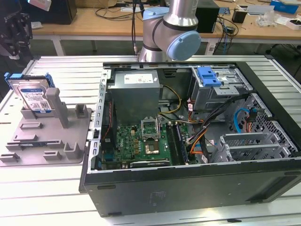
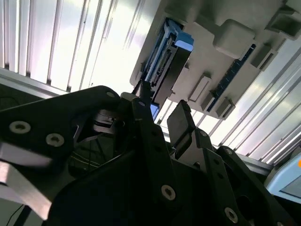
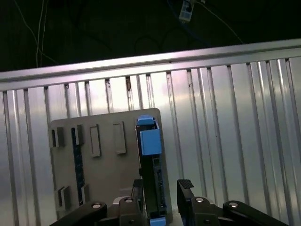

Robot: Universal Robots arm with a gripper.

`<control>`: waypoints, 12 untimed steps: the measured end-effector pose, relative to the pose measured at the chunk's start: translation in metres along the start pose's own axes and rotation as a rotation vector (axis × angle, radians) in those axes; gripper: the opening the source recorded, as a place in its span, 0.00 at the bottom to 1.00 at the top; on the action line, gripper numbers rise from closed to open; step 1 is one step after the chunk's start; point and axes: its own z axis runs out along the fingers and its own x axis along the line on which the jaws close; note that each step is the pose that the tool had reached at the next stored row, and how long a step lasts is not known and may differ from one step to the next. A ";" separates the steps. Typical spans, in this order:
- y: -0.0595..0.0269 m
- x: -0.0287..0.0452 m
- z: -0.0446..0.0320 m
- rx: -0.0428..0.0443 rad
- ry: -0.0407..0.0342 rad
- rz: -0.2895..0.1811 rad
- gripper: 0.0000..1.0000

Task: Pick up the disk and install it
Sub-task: 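Pick up the disk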

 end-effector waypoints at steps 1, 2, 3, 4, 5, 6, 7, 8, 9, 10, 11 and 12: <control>0.0000 0.0000 0.0000 0.0000 0.0000 0.000 0.42; 0.0000 0.0000 0.0000 0.0000 0.0000 -0.001 0.42; 0.0000 0.0000 0.0001 0.0007 0.0002 -0.001 0.42; 0.0000 -0.0001 0.0003 0.0035 -0.0001 -0.001 0.42; 0.0003 -0.0001 0.0008 0.0123 -0.0013 -0.001 0.42; 0.0007 0.0000 0.0011 0.0202 -0.0022 -0.001 0.42; 0.0014 0.0001 0.0013 0.0242 -0.0026 -0.001 0.42; 0.0039 0.0004 0.0016 0.0260 -0.0029 -0.001 0.42; 0.0079 0.0009 0.0019 0.0264 -0.0029 -0.001 0.42; 0.0126 0.0015 0.0022 0.0263 -0.0029 -0.001 0.42; 0.0153 0.0018 0.0024 0.0263 -0.0029 -0.001 0.42; 0.0191 0.0022 0.0026 0.0262 -0.0028 -0.001 0.42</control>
